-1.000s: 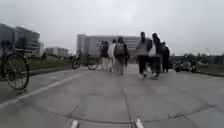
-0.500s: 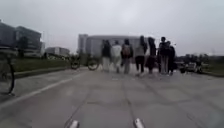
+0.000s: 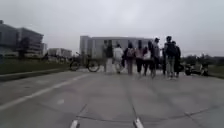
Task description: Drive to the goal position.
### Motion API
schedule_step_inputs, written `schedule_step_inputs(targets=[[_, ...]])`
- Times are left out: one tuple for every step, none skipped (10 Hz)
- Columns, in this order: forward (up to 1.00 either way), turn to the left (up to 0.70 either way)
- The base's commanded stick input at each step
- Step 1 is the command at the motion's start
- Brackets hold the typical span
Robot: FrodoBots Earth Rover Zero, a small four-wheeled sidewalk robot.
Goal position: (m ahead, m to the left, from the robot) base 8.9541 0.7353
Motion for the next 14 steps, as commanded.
schedule_step_inputs(targets=[[0.76,-0.38],[0.76,-0.38],[0.76,-0.38],[0.76,-0.38],[0.76,-0.38],[0.76,-0.38],[0.76,-0.38],[0.76,-0.22],[0.76,-0.09],[0.76,-0.04],[0.76,-0.04],[0.76,-0.04],[0.76,-0.04],[0.76,-0.04]])
